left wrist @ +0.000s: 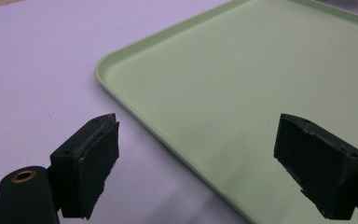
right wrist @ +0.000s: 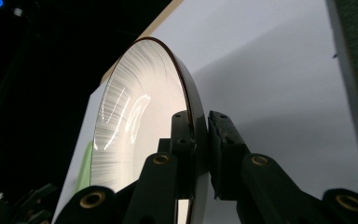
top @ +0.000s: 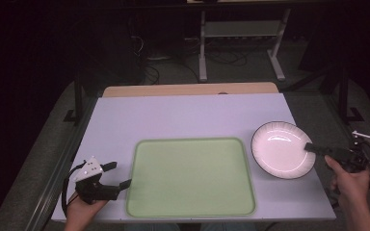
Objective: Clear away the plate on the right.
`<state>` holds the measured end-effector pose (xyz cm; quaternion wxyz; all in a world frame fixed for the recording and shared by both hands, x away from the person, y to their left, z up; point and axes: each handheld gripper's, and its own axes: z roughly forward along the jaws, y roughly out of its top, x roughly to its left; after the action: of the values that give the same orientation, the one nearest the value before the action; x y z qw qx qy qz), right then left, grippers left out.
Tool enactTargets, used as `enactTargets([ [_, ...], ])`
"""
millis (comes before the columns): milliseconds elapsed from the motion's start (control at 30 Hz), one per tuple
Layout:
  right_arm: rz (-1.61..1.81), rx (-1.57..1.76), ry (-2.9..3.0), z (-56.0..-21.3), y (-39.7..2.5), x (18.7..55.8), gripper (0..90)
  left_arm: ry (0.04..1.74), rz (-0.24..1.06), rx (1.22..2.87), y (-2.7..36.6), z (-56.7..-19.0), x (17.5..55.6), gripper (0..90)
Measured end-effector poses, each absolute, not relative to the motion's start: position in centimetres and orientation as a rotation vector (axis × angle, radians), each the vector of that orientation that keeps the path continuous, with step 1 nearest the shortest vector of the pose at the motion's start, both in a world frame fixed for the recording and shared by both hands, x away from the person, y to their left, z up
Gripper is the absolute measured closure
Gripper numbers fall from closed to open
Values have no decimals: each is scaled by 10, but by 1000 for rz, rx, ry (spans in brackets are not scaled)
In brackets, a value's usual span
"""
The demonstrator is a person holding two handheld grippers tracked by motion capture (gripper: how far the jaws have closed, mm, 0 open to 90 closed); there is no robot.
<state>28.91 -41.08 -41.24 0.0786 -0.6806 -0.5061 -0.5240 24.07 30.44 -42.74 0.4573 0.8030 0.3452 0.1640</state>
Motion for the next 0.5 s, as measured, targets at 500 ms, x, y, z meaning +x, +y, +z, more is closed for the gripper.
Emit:
enactTargets([
  [500, -1541, -1930, -1633, -395, -377, 266, 794, 853, 406, 1979, 305, -427, 241, 139],
])
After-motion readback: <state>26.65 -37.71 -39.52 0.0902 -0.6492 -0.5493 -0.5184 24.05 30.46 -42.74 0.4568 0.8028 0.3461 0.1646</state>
